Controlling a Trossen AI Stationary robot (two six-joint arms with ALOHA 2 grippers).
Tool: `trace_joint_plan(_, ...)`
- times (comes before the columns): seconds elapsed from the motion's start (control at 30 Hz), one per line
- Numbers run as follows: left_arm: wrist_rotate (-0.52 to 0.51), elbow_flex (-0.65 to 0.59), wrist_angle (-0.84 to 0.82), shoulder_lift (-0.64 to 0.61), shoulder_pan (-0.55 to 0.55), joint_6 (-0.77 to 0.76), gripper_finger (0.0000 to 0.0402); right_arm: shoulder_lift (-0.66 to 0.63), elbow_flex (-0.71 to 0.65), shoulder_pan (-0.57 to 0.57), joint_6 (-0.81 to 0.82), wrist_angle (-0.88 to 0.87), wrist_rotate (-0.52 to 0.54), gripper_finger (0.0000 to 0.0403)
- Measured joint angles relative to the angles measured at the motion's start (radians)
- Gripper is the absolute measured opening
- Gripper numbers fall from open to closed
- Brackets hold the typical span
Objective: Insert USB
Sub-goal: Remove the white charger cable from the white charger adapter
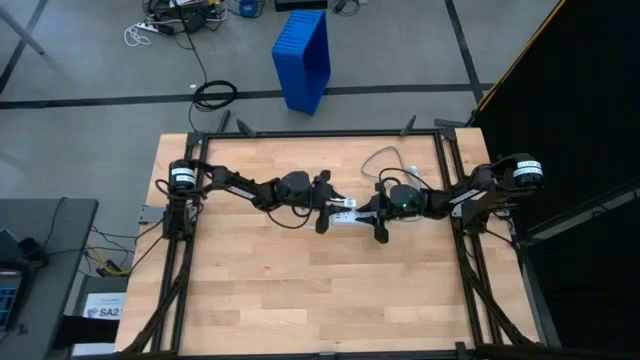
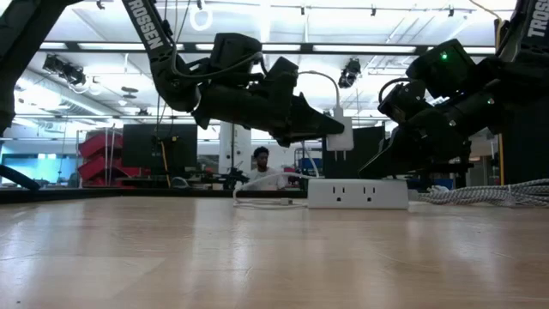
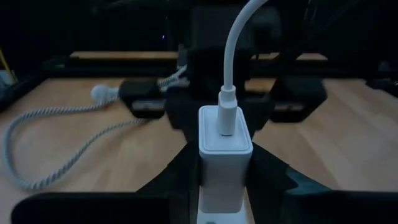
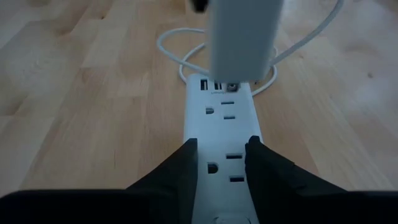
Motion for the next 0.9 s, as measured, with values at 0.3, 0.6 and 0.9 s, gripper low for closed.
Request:
trace_joint_plan(0.3,0.037,-0.125,0.152,-0.068,0.050,-0.056,0.0073,0.002,-0.002,0.000,-0.003,0.106,0.004,0.0116)
trace_joint_plan(0.6,0.060,-0.143,0.197,-0.070,0.026,-0.074,0.0073,0.007,0.061,0.000,-0.004,0.234,0.000,0.0130)
trace_joint_plan(0.9,0.076,-0.144,0.178,-0.069,0.010,-0.071,0.0073,0.035,0.134,0.004,-0.002,0.178,-0.070,0.0142)
